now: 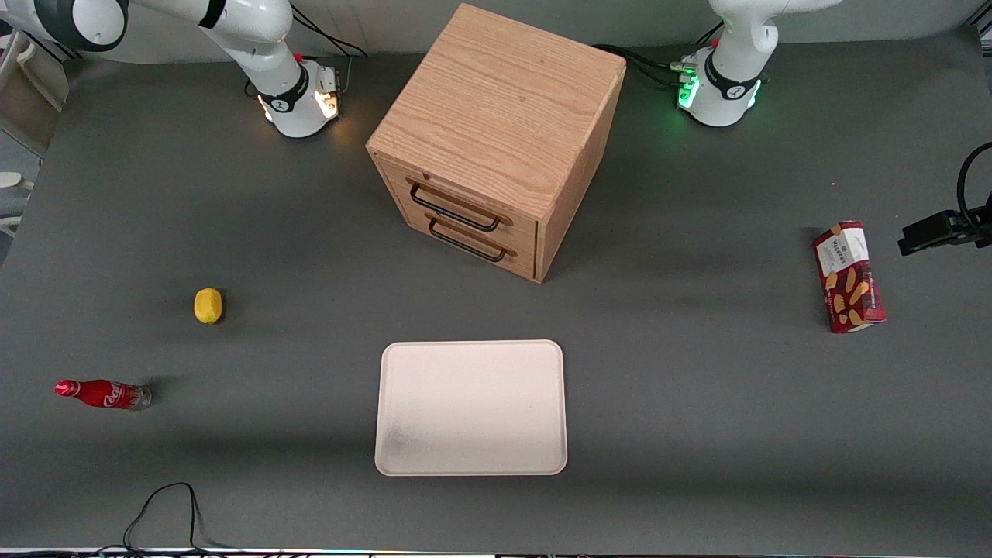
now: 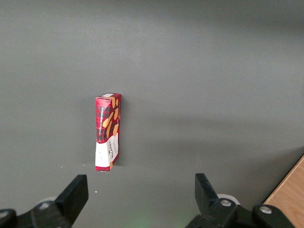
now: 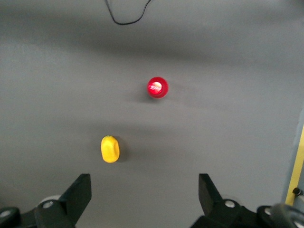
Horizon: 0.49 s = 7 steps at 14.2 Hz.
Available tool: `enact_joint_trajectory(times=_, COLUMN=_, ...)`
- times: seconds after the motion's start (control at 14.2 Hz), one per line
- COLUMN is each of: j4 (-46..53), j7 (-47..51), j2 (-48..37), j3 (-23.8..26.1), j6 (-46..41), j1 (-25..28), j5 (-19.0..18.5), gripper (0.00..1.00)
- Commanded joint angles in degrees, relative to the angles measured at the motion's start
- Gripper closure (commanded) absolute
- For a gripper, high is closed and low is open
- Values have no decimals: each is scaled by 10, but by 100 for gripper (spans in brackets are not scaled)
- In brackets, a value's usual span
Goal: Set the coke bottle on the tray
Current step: 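Move the open right gripper toward the red Coca-Cola bottle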
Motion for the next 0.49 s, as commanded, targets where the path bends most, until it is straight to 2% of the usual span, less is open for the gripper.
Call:
enact_joint_trajectory(times=0.0, j4=31, j7=-9, j2=12, j3=6, j6=10, j1=4, j5=5, gripper=0)
enact_joint_trajectory(times=0.42, j4=27, j7=-9, j2=37, j3=8, j6=85, j1=35, j5=1, gripper=0)
